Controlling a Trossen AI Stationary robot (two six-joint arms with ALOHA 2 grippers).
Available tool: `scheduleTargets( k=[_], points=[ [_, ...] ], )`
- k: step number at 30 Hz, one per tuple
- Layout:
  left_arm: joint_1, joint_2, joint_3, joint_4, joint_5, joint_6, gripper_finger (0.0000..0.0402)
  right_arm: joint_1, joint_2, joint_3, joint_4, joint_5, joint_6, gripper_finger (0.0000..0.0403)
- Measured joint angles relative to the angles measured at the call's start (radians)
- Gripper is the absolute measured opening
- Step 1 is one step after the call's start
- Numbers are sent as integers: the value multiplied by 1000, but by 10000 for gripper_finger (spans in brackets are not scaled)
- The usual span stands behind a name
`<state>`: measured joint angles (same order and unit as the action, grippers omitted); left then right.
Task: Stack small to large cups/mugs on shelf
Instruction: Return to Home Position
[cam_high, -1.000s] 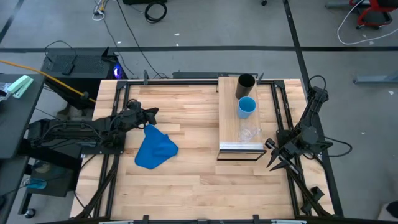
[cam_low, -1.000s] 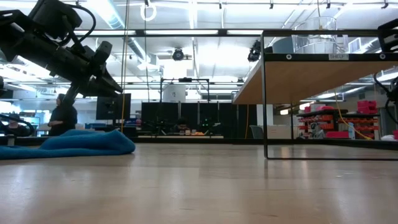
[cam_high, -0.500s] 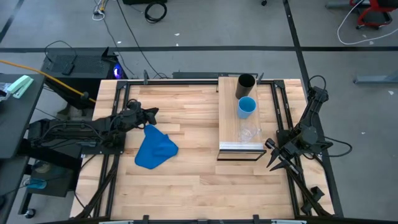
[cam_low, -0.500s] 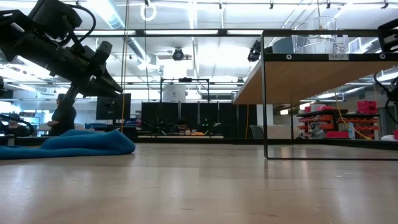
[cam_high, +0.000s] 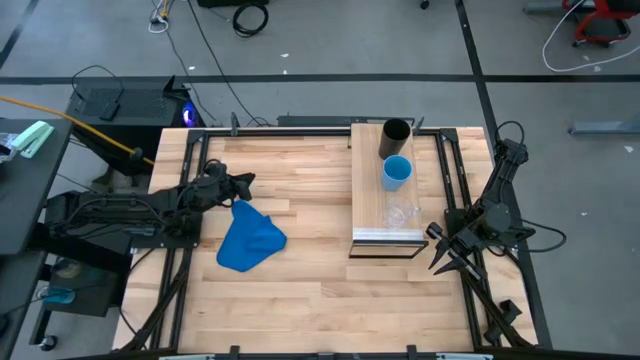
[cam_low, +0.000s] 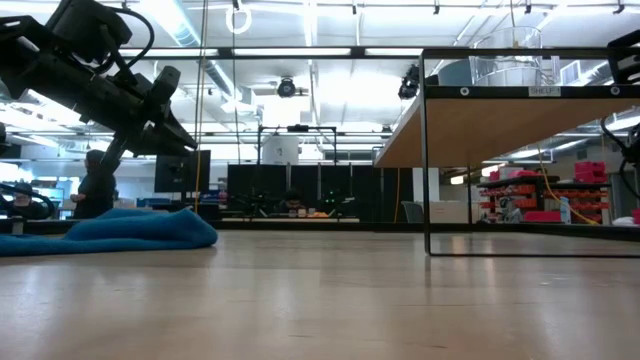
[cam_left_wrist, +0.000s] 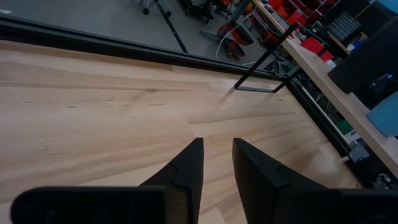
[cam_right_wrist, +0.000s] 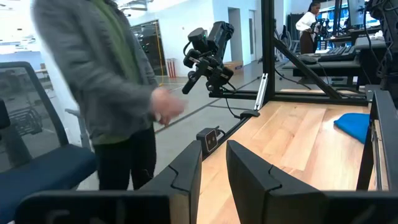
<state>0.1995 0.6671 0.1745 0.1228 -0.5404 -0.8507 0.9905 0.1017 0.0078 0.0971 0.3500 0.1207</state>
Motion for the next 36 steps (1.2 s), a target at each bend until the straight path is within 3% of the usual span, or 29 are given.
scheduleTargets(
  k=[8,12,14,18,21,27,36],
  points=[
    [0,0,0,4,2,-14,88,0,0,0,0,0,0,82],
    [-1,-6,0,81,32,-80,88,0,0,0,0,0,0,82],
    [-7,-17,5,166,52,-16,91,0,0,0,0,0,0,82],
    [-40,-92,81,251,124,309,90,0,0,0,0,0,0,82],
    [-47,-194,153,164,118,440,86,0,0,0,0,0,0,82],
    [-46,-344,268,-50,83,549,88,0,0,0,0,0,0,82],
    [-46,-549,278,-145,23,639,94,0,0,0,1,0,0,82]
  ],
)
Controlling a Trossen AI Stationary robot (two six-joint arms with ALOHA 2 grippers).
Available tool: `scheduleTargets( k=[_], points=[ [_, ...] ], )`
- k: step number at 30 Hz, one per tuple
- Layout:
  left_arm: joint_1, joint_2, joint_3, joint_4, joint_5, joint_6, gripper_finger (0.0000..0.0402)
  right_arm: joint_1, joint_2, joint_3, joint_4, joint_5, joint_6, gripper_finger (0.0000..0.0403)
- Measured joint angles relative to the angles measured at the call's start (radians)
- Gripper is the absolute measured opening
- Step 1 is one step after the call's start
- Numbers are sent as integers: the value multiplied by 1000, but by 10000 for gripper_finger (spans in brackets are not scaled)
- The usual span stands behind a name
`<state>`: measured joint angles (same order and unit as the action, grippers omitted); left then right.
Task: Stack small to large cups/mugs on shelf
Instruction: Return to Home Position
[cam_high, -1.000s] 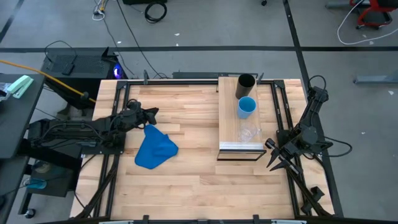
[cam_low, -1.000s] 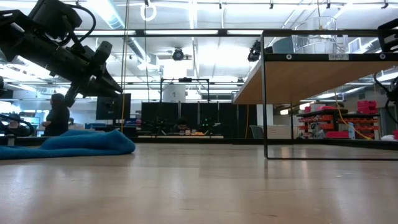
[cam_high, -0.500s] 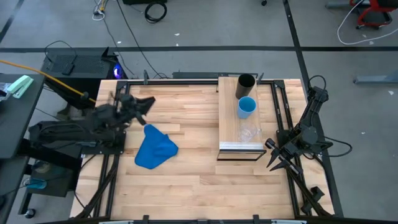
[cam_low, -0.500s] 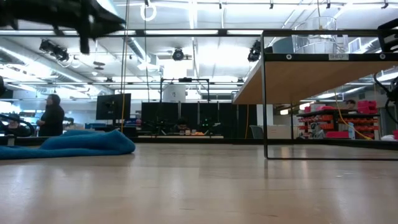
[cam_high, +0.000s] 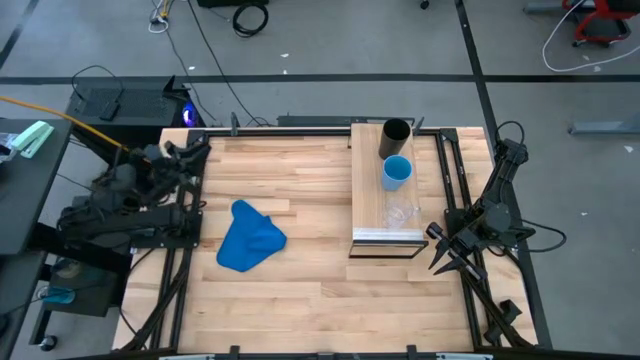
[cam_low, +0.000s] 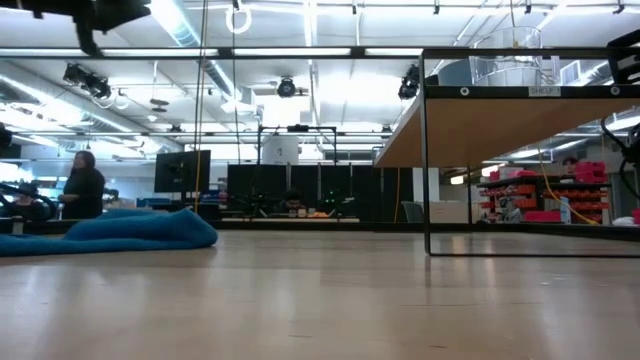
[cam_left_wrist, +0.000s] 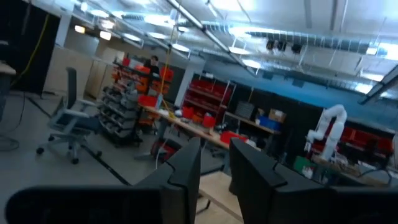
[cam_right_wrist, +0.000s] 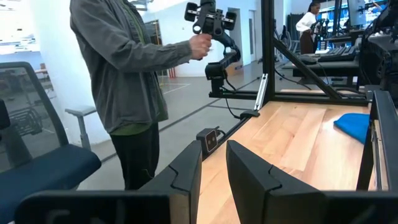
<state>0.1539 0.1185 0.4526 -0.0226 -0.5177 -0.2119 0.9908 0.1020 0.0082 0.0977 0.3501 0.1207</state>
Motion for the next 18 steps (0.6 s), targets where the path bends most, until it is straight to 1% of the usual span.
scheduleTargets(
  k=[5,8,15,16,18],
  points=[
    [0,-117,0,-43,-7,46,94,0,0,0,0,0,0,82],
    [0,-115,-3,-59,-12,67,93,0,0,0,0,0,0,82],
    [0,-115,-9,-31,-13,65,92,0,0,0,0,0,0,82],
    [0,-115,-29,-11,-14,58,94,0,0,0,0,0,0,82],
    [0,-114,-108,56,-14,44,98,0,0,0,0,0,0,82]
  ],
)
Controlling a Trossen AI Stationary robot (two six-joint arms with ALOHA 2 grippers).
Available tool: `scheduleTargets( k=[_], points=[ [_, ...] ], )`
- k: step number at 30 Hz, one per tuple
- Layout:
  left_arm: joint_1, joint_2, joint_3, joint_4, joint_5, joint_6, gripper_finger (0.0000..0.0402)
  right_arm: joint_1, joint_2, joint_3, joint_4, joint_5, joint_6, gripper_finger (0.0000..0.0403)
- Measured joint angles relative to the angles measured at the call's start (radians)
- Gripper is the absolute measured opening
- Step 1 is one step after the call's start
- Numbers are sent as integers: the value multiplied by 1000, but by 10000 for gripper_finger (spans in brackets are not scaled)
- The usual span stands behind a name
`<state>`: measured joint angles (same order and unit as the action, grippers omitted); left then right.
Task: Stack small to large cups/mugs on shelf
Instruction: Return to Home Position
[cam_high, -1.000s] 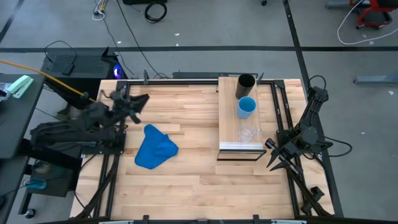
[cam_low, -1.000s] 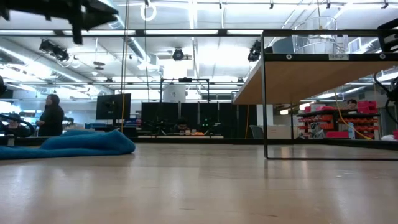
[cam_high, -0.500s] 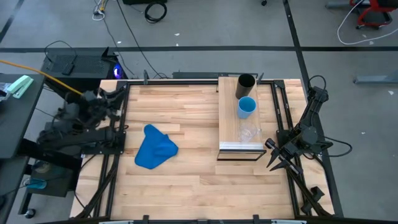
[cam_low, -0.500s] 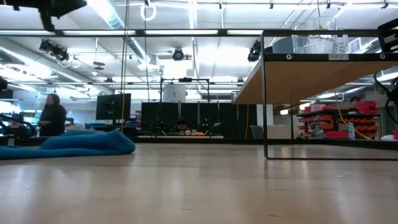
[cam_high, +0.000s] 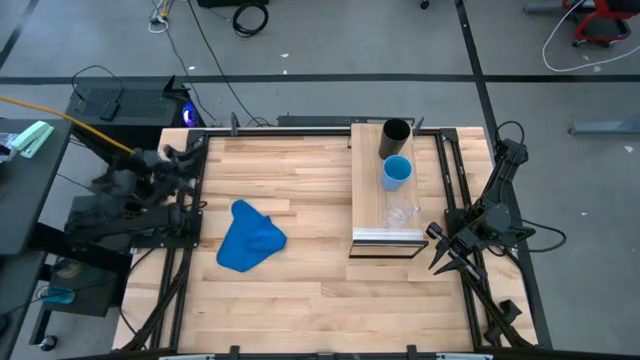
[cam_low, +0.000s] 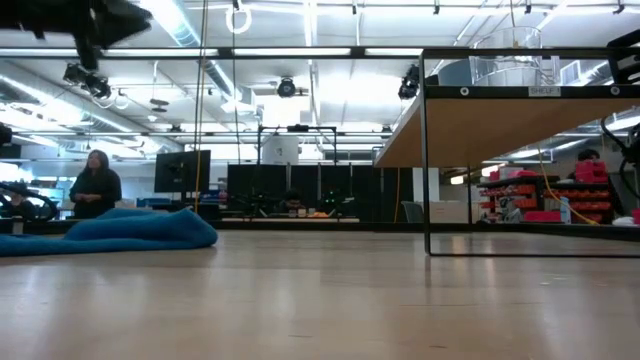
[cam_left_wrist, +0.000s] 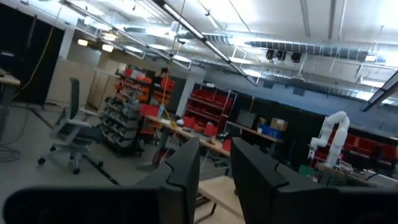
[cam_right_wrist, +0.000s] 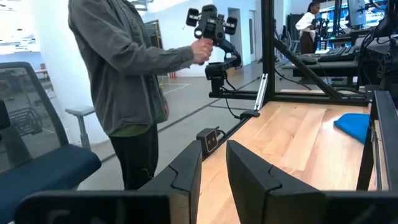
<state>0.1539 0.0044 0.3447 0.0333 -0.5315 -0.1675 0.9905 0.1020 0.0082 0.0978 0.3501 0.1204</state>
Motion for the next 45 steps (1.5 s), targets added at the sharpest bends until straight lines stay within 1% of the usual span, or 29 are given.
scheduleTargets(
  k=[2,5,7,9,13,17,23,28,45],
  points=[
    [0,2,-95,147,8,19,102,0,0,0,0,0,0,82],
    [0,0,-222,382,74,45,105,0,0,0,0,0,0,82],
    [0,1,-284,453,104,46,105,0,0,0,0,0,0,82],
    [-1,0,-320,485,109,20,103,0,0,0,0,0,0,82],
    [0,2,-333,429,110,13,98,0,0,0,0,0,0,82],
    [0,2,-332,376,110,99,96,0,0,0,0,0,0,82],
    [0,2,-332,189,110,173,100,0,0,0,0,0,0,82],
    [0,2,-332,70,110,179,99,0,0,0,0,0,0,82],
    [0,2,-332,58,110,179,94,0,0,0,0,0,0,82]
  ],
)
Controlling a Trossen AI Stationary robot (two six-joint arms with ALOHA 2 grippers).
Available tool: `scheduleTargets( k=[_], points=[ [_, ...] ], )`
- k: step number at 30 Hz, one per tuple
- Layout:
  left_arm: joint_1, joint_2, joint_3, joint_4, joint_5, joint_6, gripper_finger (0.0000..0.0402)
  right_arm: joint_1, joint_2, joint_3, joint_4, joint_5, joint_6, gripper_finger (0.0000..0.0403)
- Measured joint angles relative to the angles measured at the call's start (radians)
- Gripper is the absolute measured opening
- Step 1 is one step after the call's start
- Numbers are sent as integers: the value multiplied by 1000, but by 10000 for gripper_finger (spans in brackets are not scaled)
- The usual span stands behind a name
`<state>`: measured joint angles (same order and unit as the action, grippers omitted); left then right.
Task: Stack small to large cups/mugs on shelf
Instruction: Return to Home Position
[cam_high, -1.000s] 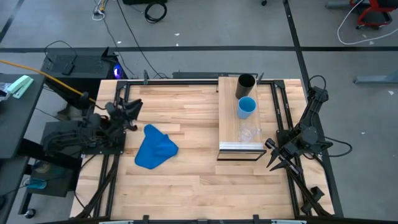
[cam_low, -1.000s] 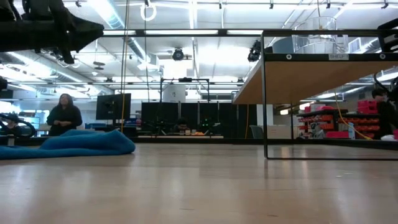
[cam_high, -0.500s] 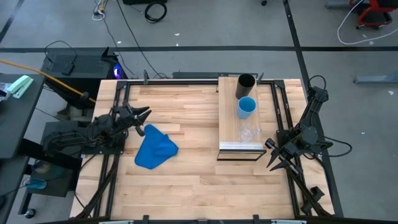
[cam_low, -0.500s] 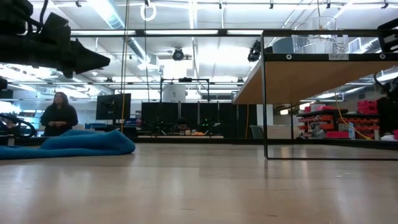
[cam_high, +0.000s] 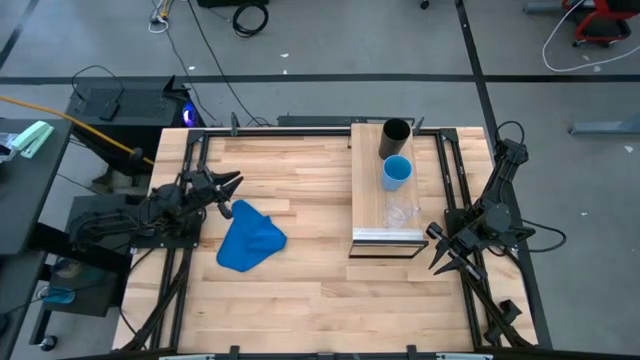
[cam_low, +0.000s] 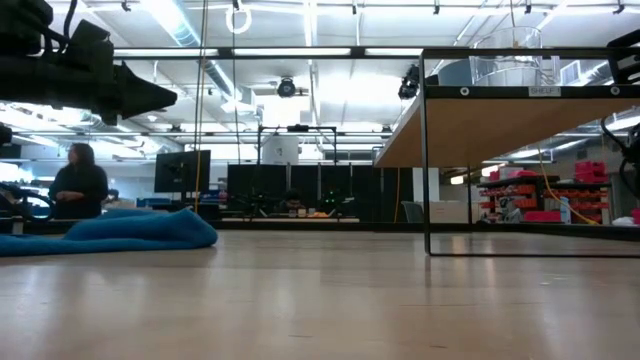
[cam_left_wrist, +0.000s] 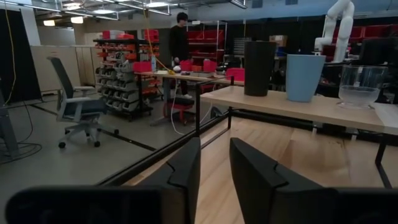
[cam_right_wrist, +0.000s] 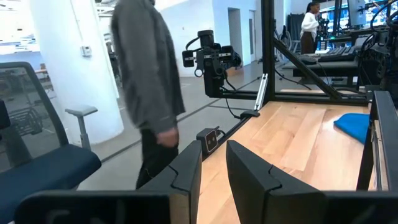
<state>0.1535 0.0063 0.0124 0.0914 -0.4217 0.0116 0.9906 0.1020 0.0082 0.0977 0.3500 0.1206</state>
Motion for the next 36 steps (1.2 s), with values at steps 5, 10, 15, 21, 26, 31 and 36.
scheduleTargets(
  k=[5,10,15,21,26,31,36],
  points=[
    [0,0,0,0,0,0,90,0,0,0,0,0,0,82],
    [0,0,0,0,0,0,95,0,0,0,0,0,0,82],
    [0,0,0,0,0,0,94,0,0,0,0,0,0,82],
    [0,0,0,0,0,0,86,0,0,0,0,0,0,82],
    [0,0,0,0,0,0,86,0,0,0,0,0,0,82],
    [0,0,0,0,0,0,92,0,0,0,0,0,0,82],
    [0,0,0,0,0,0,92,0,0,0,0,0,0,82]
  ],
)
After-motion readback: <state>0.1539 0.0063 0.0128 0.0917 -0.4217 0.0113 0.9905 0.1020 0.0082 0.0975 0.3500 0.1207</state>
